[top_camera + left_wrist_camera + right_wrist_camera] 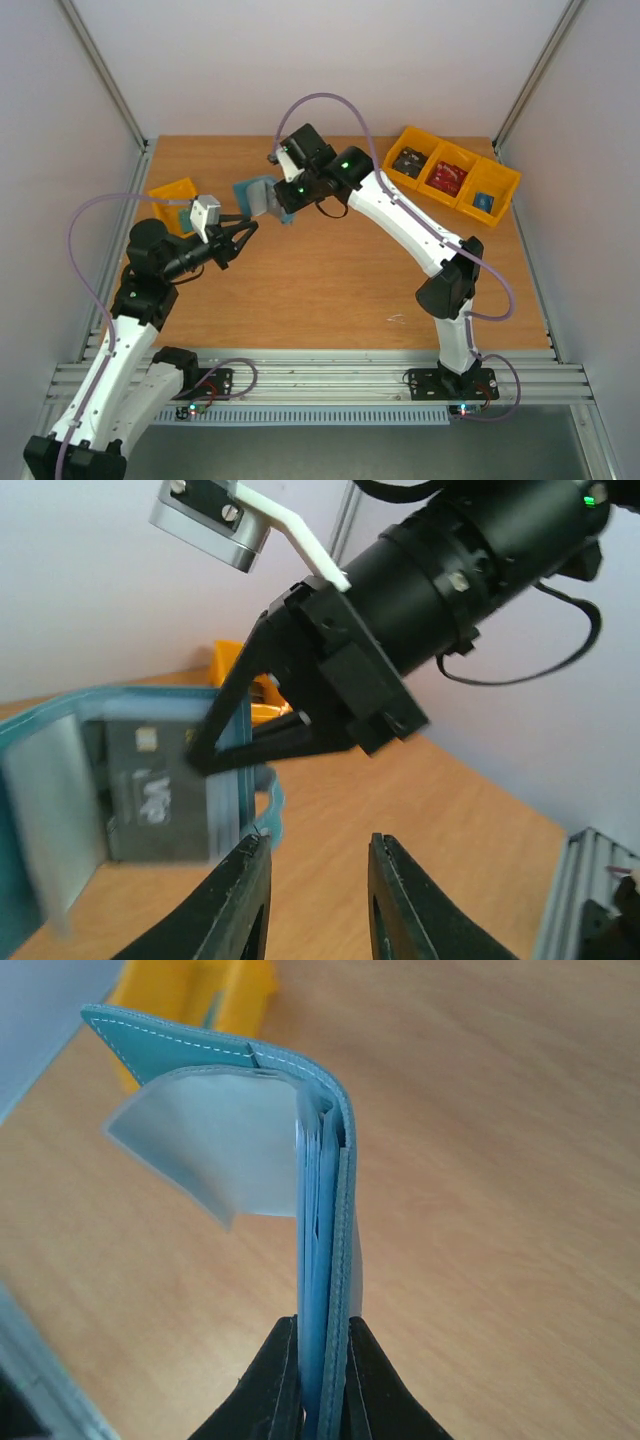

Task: Take the credit cards out of the card holder

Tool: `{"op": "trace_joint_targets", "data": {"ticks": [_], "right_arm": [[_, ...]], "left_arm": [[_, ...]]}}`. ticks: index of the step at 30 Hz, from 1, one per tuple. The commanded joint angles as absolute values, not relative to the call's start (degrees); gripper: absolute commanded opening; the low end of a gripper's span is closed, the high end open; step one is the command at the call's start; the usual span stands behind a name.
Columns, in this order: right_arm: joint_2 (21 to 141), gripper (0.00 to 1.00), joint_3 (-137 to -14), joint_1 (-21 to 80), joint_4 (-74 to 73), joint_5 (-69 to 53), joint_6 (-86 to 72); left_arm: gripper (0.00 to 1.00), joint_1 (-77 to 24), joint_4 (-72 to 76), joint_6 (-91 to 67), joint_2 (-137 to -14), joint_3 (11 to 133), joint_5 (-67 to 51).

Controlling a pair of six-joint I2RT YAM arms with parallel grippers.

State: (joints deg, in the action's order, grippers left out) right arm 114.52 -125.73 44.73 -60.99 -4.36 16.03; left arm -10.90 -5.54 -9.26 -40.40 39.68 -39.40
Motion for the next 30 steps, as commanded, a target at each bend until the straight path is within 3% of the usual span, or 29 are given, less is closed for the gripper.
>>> {"op": "trace_joint_targets", "data": {"ticks": [1,15,30], "right_arm": [[113.81,0.01,-128.15,46.32,-62.99,-14.89,22.82],[105.76,0.01,-119.58,45.31,-57.94,-38.52,34.91],[101.31,0.01,-114.64,42.7,-58.02,-51.73,41.24]], "left_arm": [[0.29,-11.14,3.25,-17.79,-42.4,38.45,-45.38],[0.33,-9.43,-9.82,-16.89,-41.63,40.96,-39.92],[0.35,-8.96,-11.21,-14.88,-41.38,42.07,-40.51]]}}
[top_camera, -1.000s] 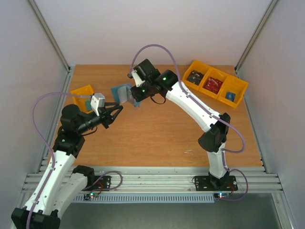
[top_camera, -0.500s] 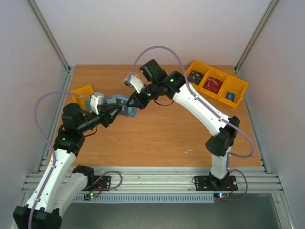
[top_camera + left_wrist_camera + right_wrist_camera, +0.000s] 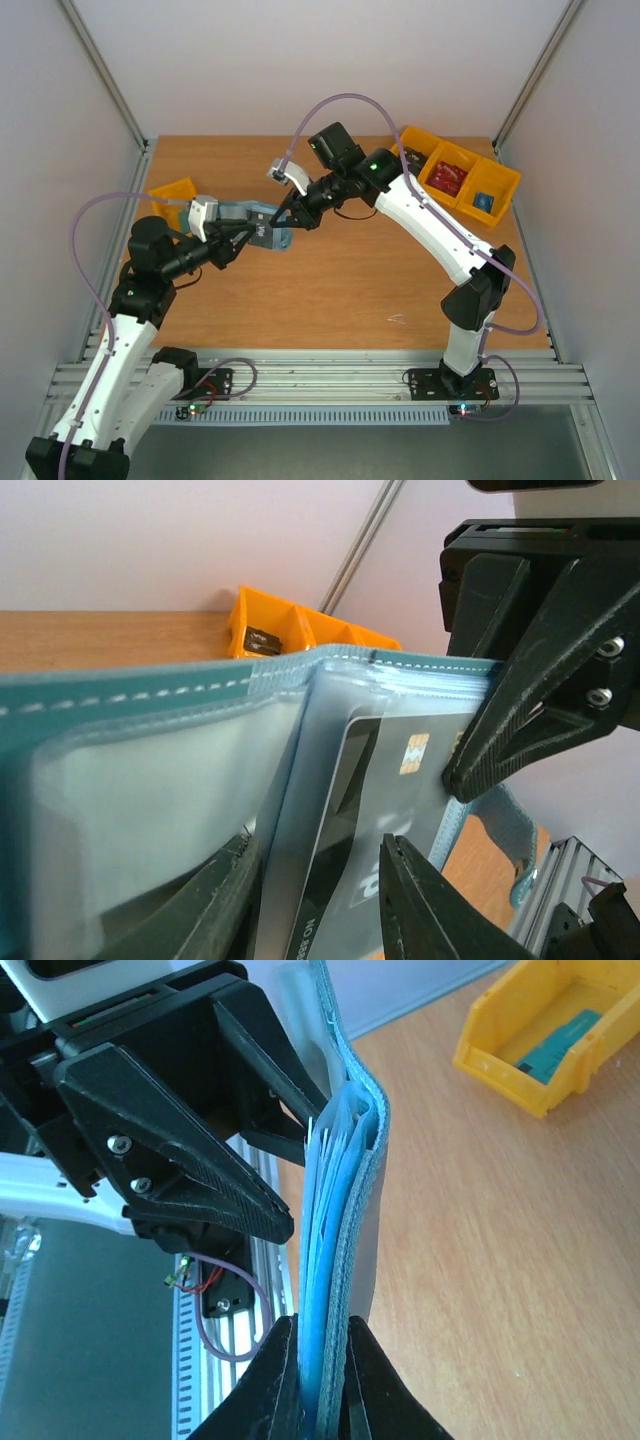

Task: Take the credit cards out of the card holder

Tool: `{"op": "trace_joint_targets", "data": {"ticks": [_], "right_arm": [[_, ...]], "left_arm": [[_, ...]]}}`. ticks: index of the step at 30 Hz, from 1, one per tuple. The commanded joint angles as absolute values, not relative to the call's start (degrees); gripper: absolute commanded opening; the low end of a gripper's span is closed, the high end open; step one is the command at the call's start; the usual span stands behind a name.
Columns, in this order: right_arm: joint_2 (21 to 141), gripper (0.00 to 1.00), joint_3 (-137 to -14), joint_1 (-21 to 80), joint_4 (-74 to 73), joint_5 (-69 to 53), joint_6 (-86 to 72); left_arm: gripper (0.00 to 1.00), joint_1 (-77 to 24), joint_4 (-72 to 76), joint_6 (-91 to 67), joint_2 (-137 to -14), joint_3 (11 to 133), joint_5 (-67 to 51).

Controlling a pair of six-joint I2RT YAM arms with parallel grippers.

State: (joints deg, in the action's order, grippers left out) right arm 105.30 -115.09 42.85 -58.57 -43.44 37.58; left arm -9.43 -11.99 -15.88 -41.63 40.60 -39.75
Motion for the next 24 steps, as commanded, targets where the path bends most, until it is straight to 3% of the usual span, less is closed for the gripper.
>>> {"op": "trace_joint_targets", "data": {"ticks": [1,9,11,15,21,24], "right_arm": [[101.19,0.01,-114.52,42.67,-57.66,-52.48,41.23],[101.76,0.01,-113.61,42.64,-53.37,-55.53,39.84],[102.01,0.01,-113.47,42.68,-53.14,-54.61,39.74],[102.39,0.01,-112.91,42.69,-51.94,-54.38,38.85],[101.43,0.04,-110.47,41.72,-49.29,-55.35,37.3],[100.13,0.17,-107.83,40.49,-46.6,-57.36,35.67]], "left_arm": [[0.35,-8.96,-10.54,-14.75,-41.52,41.9,-42.59],[0.32,-8.96,5.48,-19.5,-42.36,39.04,-55.6],[0.25,-8.96,7.84,-21.01,-42.41,39.06,-57.17],[0.01,-8.96,10.9,-22.63,-42.55,38.82,-60.56],[0.0,-8.95,8.81,-23.99,-41.4,39.17,-58.27],[0.0,-8.96,8.16,-24.33,-40.61,39.29,-55.94]]}}
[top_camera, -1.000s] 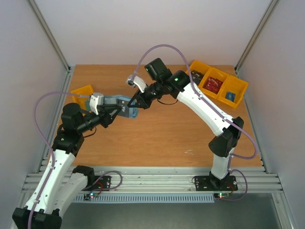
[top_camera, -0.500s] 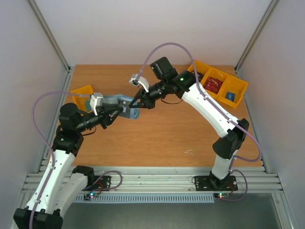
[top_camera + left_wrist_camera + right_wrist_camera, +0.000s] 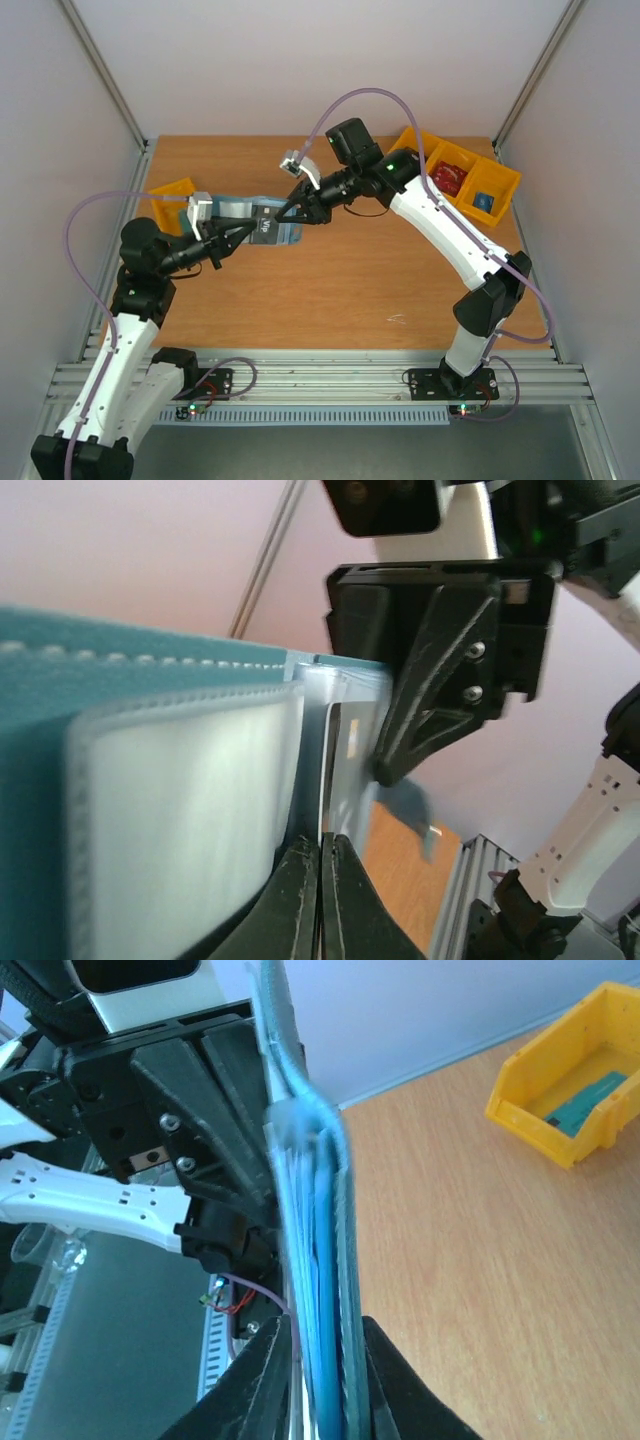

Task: Take the credit cards out of the card holder

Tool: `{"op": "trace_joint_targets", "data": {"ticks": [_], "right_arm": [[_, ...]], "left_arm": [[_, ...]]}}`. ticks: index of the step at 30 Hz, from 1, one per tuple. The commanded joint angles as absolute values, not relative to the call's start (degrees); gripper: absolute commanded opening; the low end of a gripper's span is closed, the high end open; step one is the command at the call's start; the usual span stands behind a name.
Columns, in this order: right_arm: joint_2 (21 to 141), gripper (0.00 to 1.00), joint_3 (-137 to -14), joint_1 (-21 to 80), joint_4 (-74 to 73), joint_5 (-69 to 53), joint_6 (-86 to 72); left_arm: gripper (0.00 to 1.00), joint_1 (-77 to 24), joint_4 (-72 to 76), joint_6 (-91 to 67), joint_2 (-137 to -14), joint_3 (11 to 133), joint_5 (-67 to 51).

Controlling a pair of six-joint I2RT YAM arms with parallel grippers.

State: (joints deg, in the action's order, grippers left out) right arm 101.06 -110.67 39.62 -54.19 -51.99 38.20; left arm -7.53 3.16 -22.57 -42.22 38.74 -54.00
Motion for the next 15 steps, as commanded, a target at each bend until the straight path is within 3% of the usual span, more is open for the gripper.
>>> {"op": "trace_joint_targets", "data": {"ticks": [1,4,8,12,15], "right_arm": [[99.8,0.24,-106.93,40.16,-45.69,-58.16,34.95],[99.54,0.37,-105.31,39.67,-44.75,-60.53,33.84],[99.93,0.39,-104.35,39.52,-44.65,-61.19,32.94],[99.02,0.34,-102.0,37.95,-42.19,-63.34,31.08],[98.26,0.18,-100.81,36.78,-41.33,-63.49,30.62]], "left_arm": [[0.0,-8.96,8.17,-24.55,-40.44,39.24,-55.22],[0.0,-8.9,7.62,-24.99,-39.88,38.97,-51.02],[0.0,-8.88,8.82,-25.64,-39.69,38.61,-48.58],[0.0,-8.8,7.84,-25.72,-39.4,38.61,-47.73],[0.0,-8.7,7.56,-25.38,-39.15,38.42,-48.0]]}}
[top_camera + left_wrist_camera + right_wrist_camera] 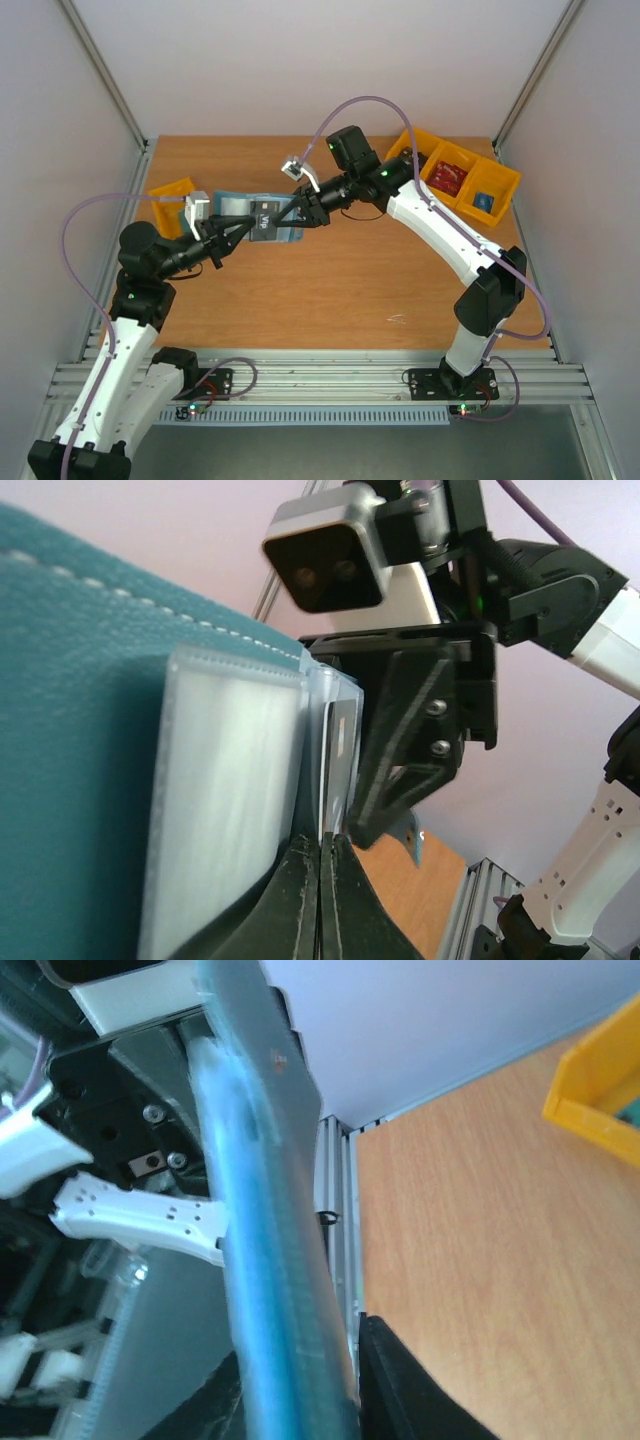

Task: Take the credit cards out of the card holder

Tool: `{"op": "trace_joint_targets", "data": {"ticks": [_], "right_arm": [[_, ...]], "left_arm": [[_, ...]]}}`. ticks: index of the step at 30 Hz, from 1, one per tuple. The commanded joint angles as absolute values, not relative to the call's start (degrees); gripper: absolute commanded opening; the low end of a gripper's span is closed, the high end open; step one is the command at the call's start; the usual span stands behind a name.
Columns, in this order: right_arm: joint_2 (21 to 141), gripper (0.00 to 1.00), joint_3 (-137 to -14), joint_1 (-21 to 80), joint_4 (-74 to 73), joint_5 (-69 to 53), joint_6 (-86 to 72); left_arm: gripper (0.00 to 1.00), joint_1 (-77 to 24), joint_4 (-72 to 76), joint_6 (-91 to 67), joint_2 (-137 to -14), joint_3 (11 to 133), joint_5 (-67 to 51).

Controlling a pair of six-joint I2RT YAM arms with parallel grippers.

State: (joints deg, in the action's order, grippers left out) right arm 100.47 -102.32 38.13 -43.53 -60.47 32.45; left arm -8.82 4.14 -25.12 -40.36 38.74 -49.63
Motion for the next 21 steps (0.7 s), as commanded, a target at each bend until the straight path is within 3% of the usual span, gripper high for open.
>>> {"op": "trace_joint_targets", "data": {"ticks": [1,8,21], "right_arm": [[98.26,0.14,-100.82,36.49,-41.62,-63.67,30.7],[97.79,0.02,-100.47,35.01,-44.24,-63.98,31.87],[97.47,0.06,-102.05,33.29,-50.14,-66.51,34.75]], "left_arm": [[0.0,-8.7,7.57,-25.53,-39.04,38.43,-47.96],[0.0,-7.44,6.83,-25.31,-38.97,38.61,-48.06],[0.0,-6.99,7.66,-25.16,-39.3,38.41,-50.48]]}}
